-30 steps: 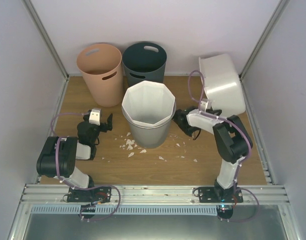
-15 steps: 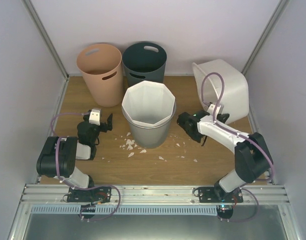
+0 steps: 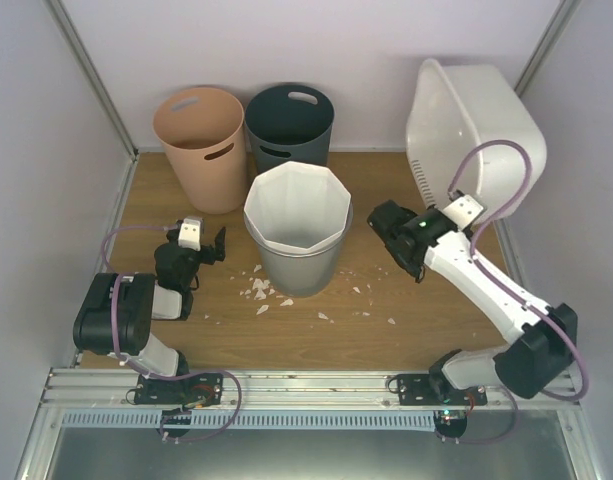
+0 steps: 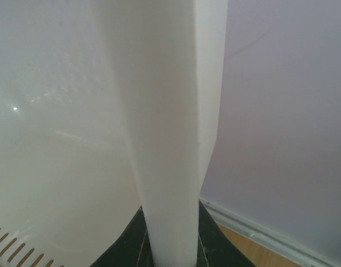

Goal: Turn the large container upside down

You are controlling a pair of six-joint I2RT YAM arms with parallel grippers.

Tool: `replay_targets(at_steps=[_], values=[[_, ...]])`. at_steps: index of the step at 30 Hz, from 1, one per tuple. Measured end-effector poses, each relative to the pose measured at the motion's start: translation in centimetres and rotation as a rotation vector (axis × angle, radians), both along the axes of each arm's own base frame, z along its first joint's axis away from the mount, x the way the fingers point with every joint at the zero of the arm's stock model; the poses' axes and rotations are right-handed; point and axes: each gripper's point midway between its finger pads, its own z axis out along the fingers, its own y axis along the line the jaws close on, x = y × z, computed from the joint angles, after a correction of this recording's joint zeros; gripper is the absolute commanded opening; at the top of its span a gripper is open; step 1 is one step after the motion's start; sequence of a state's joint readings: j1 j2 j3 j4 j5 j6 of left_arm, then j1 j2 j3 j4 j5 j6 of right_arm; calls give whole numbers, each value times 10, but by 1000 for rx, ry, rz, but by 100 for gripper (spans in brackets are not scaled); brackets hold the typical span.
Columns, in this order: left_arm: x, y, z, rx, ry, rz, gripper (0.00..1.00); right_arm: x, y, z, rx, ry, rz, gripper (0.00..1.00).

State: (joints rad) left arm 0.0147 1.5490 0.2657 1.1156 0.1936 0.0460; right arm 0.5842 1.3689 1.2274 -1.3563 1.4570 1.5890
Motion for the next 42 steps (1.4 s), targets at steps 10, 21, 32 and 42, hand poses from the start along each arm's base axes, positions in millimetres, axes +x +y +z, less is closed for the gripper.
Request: replay_targets(at_steps=[10,21,32,42], values=[[0,0,0,0,0,0,99,-18,-12,54,171,-254,-9,1],[0,0,0,0,0,0,99,-16,-12,68,355,-519,-44,1],[0,0,0,0,0,0,99,21,0,66,304,-457,-81,1],[0,0,0,0,0,0,99,59,-27,41,42,-48,-185,1]])
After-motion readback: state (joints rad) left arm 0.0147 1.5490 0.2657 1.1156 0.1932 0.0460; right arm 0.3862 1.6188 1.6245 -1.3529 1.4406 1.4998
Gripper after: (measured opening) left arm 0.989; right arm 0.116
